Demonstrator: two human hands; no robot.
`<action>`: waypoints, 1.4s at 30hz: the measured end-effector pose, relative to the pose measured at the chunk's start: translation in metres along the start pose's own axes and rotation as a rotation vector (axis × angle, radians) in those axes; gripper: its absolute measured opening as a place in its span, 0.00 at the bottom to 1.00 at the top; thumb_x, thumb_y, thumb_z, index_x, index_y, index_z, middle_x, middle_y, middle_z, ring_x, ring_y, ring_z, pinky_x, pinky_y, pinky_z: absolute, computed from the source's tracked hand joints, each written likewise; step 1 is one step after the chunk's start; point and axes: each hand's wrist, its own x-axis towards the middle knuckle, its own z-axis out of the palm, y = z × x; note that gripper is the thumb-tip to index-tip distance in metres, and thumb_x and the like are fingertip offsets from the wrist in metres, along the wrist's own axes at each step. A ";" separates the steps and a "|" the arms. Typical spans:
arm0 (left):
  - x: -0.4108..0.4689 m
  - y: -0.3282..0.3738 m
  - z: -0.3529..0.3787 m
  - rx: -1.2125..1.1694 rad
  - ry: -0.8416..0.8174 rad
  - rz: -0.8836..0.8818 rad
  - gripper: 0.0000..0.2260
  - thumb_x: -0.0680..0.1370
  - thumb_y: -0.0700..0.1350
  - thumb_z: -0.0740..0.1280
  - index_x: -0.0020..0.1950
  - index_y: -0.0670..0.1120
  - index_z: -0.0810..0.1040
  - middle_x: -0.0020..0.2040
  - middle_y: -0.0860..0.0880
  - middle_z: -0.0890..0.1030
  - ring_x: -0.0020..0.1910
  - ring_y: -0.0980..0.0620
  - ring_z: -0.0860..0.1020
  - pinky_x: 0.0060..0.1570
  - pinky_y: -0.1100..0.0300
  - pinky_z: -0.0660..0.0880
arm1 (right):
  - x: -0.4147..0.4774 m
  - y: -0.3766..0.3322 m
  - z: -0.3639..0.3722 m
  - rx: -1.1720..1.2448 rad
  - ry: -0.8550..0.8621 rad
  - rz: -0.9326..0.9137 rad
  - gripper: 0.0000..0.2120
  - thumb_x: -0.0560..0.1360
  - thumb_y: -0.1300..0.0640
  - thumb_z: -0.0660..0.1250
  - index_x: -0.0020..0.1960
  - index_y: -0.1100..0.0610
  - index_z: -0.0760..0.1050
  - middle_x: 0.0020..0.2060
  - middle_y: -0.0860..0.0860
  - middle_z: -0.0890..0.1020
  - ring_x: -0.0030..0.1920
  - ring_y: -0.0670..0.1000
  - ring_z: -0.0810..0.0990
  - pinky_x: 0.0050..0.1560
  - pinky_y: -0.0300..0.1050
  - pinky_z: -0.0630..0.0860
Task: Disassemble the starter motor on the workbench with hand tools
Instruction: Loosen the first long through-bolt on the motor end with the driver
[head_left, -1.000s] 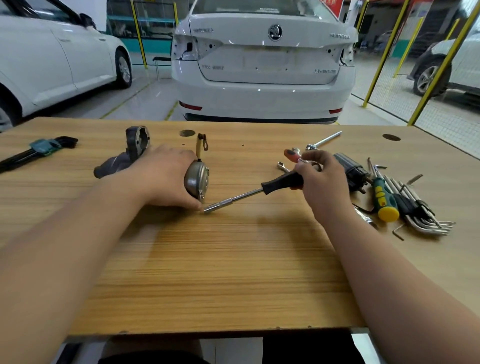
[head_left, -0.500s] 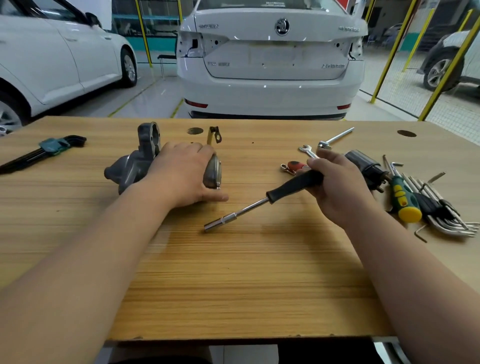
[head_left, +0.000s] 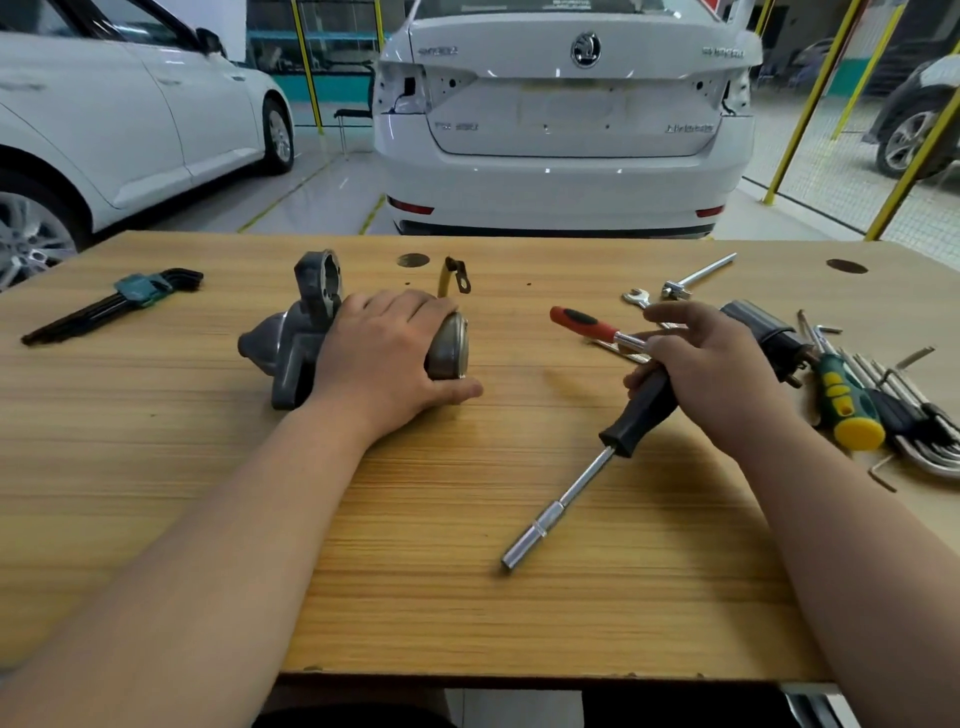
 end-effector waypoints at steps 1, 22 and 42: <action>-0.001 0.000 0.000 -0.009 0.003 -0.002 0.39 0.66 0.73 0.58 0.69 0.50 0.70 0.64 0.49 0.75 0.63 0.46 0.72 0.63 0.50 0.61 | 0.002 0.001 -0.002 -0.052 0.045 -0.008 0.12 0.80 0.60 0.63 0.59 0.45 0.73 0.46 0.49 0.83 0.38 0.49 0.84 0.40 0.43 0.78; -0.003 -0.004 0.000 -0.020 -0.030 0.016 0.43 0.62 0.74 0.61 0.71 0.54 0.64 0.68 0.51 0.71 0.66 0.48 0.67 0.66 0.53 0.54 | 0.012 0.006 0.002 0.414 0.217 0.252 0.20 0.80 0.62 0.66 0.71 0.58 0.70 0.49 0.54 0.76 0.45 0.53 0.82 0.28 0.38 0.78; 0.021 -0.013 -0.033 -0.058 -0.435 -0.072 0.45 0.50 0.79 0.61 0.63 0.60 0.70 0.48 0.60 0.74 0.47 0.55 0.70 0.45 0.57 0.70 | 0.000 -0.004 -0.014 0.135 -0.203 0.437 0.10 0.80 0.52 0.65 0.49 0.60 0.72 0.35 0.55 0.86 0.21 0.47 0.72 0.20 0.39 0.69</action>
